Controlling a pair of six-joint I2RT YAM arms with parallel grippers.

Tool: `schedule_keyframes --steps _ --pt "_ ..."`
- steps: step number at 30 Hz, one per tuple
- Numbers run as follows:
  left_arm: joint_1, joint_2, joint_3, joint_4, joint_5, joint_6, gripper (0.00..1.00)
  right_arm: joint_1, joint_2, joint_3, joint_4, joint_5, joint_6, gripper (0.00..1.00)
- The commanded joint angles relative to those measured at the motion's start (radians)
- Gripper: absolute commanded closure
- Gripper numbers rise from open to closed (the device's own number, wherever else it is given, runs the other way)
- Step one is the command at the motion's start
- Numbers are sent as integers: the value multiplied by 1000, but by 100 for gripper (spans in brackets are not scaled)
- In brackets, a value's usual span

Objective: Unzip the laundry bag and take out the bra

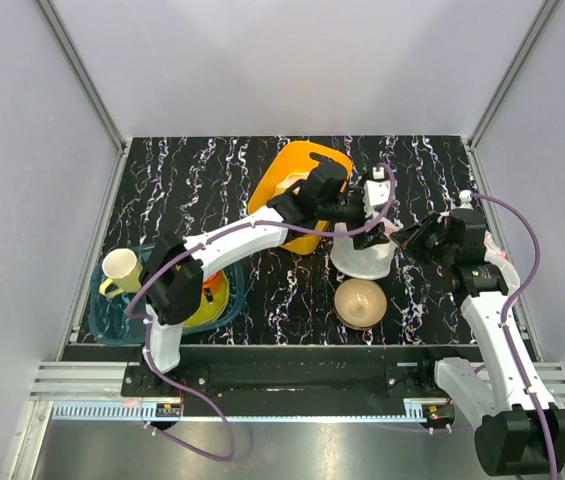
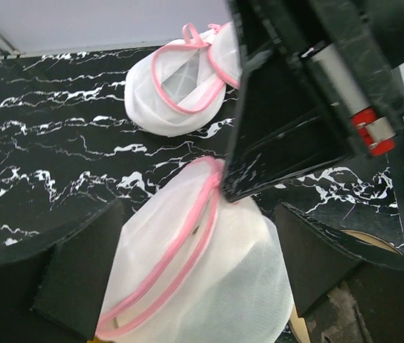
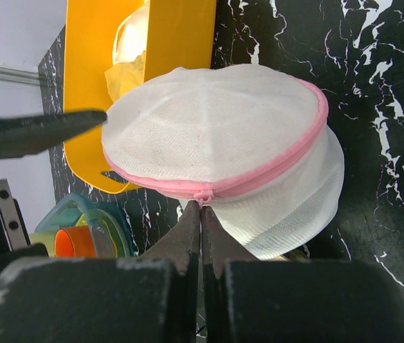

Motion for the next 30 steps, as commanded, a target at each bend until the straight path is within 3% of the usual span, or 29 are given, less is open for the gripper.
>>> schedule_keyframes --steps 1,5,8,9,10,12,15,16,19,22,23,24,30 --pt "-15 28 54 50 -73 80 9 0 -14 43 33 -30 -7 100" --pt "-17 110 145 -40 -32 117 16 0 -3 46 33 -42 -5 100" --pt "-17 152 195 -127 -29 148 33 0 3 53 31 -44 -2 100" --pt "-15 150 191 -130 -36 152 39 0 0 53 30 -39 -4 100" --pt "-14 146 165 -124 -47 154 51 0 0 56 24 -27 -7 100" --pt "-9 111 127 -98 -56 146 60 -2 0 56 21 -21 -11 100" --pt "-6 65 53 -42 -61 143 48 -2 8 55 21 -21 -11 100" --pt "-6 60 47 -43 -64 143 36 -2 8 55 21 -18 -11 100" --pt "2 48 36 -67 -52 154 33 -2 2 56 21 -15 -13 100" --pt "8 54 37 -83 -29 155 56 -2 0 61 16 -12 -13 100" --pt "9 57 40 -84 -30 154 85 0 -1 61 15 -10 -13 100" --pt "9 58 48 -86 -35 148 100 -2 -3 64 11 -5 -14 100" --pt "37 -3 -2 -57 -47 134 100 -6 -17 55 -54 134 -73 100"
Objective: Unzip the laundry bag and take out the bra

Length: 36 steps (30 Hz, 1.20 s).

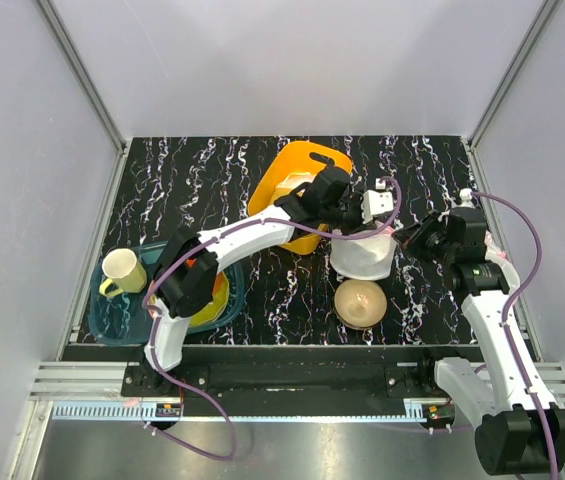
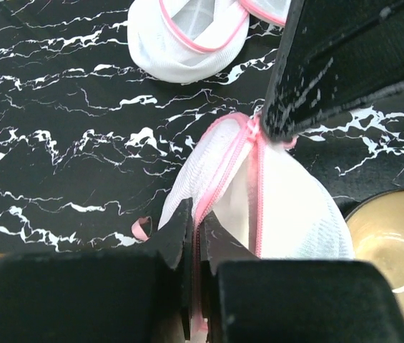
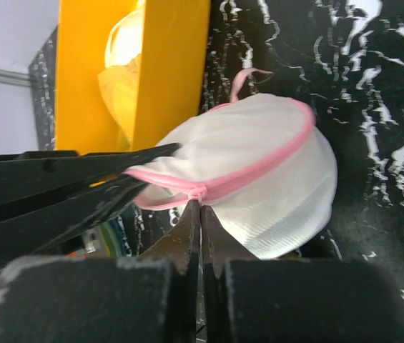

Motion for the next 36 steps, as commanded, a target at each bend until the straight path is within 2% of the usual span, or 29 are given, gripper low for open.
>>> schedule_keyframes --steps 1,4,8,12,17,21,22,23,24,26,32,35,36 --pt "38 -119 -70 37 2 -18 100 -19 -24 31 -48 149 -59 100" --pt "66 -174 -125 74 -2 -31 100 -31 -22 -9 -48 150 -59 100" --pt "106 -249 -174 86 19 -48 100 -115 -16 -69 -29 143 -47 100" --pt "118 -294 -227 135 89 -72 100 -149 37 -138 153 36 20 100" --pt "118 -283 -208 134 128 -115 100 -148 102 -85 207 -8 25 100" --pt "118 -277 -159 96 26 -158 100 -148 56 -40 167 -79 -25 99" --pt "118 -269 -142 84 -1 -175 100 -148 47 -29 152 -96 -33 90" --pt "118 -263 -127 71 -16 -196 100 -148 30 -11 143 -113 -42 65" --pt "118 -262 -116 58 -41 -207 100 -148 18 -3 135 -150 -42 53" --pt "115 -262 -107 67 -62 -233 100 -137 -10 27 136 -181 -63 39" --pt "111 -263 -79 82 -73 -233 100 -88 42 184 46 -264 -221 39" --pt "111 -262 -69 65 -75 -226 100 -68 93 204 17 -304 -226 40" --pt "111 -263 -67 65 -75 -223 100 -44 91 195 44 -301 -225 43"
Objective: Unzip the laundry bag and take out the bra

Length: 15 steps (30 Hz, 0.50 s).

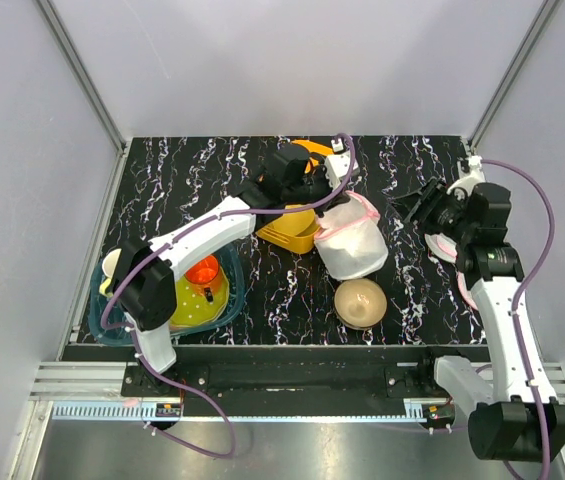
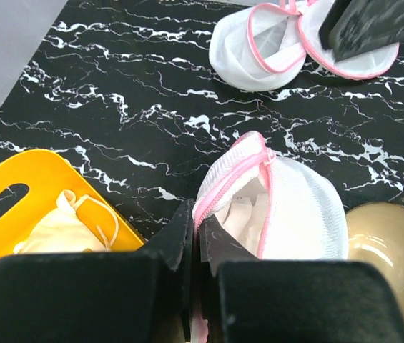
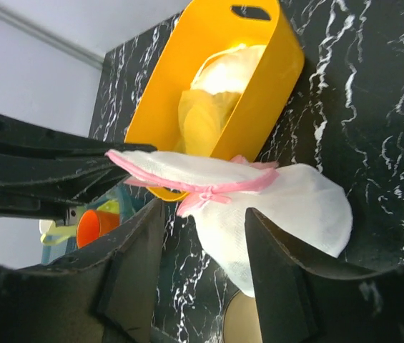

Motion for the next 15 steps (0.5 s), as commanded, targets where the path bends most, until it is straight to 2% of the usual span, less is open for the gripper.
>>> schedule_keyframes --steps 1,4,5,8,10,13,15 --pt "-3 -16 62 52 -11 -12 100 45 33 19 -20 -58 -66 45" --pt "-3 -4 59 50 -10 -3 100 45 69 5 -14 -110 -98 51" --pt "-5 0 60 43 -5 0 100 45 91 3 -17 -170 -106 52" --pt "-5 13 59 36 10 2 100 45 157 -15 5 -195 -103 54" --pt "-5 10 33 52 18 6 100 45 165 -43 51 -190 -89 53" --pt "-6 5 -21 110 21 11 100 45 215 -69 117 -209 -75 45" --pt "-5 8 -30 124 29 11 100 45 246 -69 157 -235 -68 45"
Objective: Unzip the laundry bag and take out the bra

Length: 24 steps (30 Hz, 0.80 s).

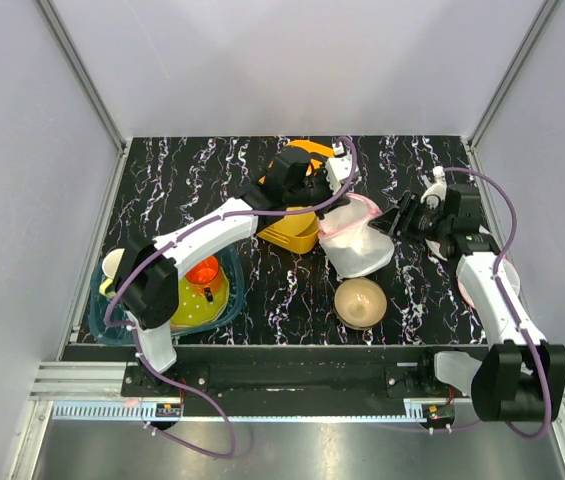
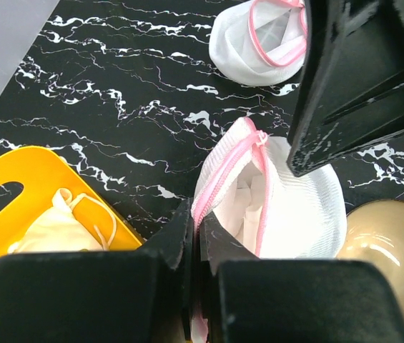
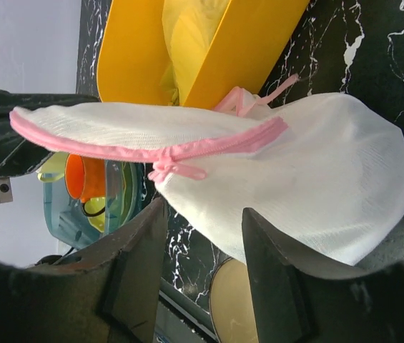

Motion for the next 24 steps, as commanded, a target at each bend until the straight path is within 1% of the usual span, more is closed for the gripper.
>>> schedule_keyframes --steps 1,2,7,13,15,19,24 --pt "-6 -4 -28 99 31 1 100 7 65 3 139 -69 8 45" --pt "-4 -1 -25 99 33 -2 100 7 71 5 162 -73 12 45" --pt "-4 -1 -26 99 36 3 100 7 94 40 160 -72 6 48" --pt "-4 6 -24 99 42 0 100 7 85 65 171 -63 9 49" --pt "-4 9 -25 119 41 -2 100 7 76 57 200 -63 22 49" --pt "-4 10 -26 122 42 -2 100 7 113 52 240 -80 45 49" --pt "-4 9 -28 116 39 3 100 7 101 37 274 -98 66 57"
